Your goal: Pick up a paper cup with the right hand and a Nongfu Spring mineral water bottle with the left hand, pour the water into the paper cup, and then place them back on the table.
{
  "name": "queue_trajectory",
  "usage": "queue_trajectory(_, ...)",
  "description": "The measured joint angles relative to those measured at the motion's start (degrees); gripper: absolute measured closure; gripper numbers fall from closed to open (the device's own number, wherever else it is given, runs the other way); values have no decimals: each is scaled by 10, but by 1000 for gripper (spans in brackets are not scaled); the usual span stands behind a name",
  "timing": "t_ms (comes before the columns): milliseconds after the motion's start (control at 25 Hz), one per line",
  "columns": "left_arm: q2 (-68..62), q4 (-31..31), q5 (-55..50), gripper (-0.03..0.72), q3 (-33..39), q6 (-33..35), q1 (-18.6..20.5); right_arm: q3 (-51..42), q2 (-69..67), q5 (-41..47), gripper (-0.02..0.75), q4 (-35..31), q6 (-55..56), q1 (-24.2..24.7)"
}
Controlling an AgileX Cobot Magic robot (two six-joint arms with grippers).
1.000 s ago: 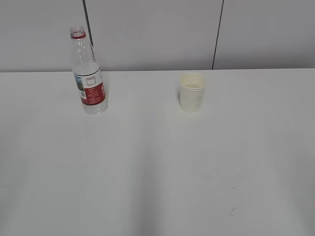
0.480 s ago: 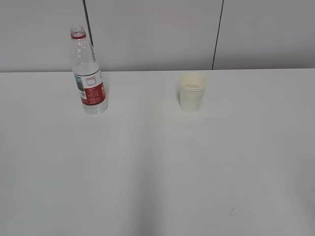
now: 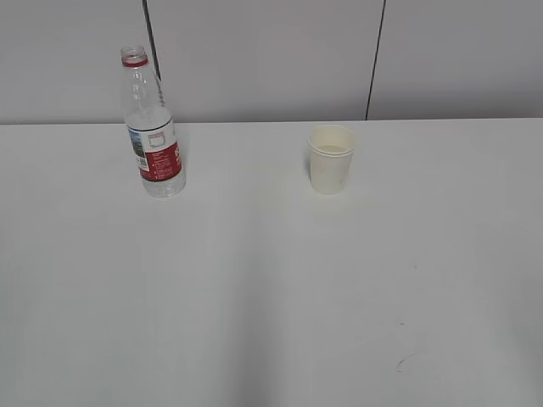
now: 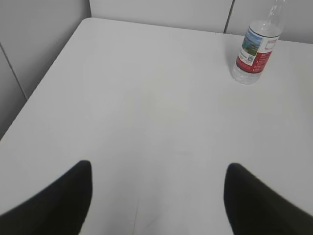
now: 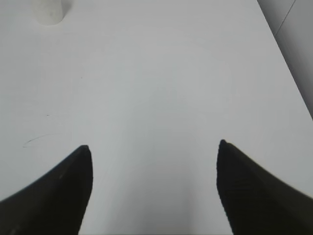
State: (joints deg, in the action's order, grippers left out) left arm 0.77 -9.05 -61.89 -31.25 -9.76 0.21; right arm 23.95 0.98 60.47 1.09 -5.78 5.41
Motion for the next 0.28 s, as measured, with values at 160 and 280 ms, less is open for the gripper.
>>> queue_trajectory(160,0,0,0,189,0,0,0,0,0,0,155,0,0,0)
queue_trajectory(280,0,0,0,201,0,0,0,0,0,0,155,0,0,0)
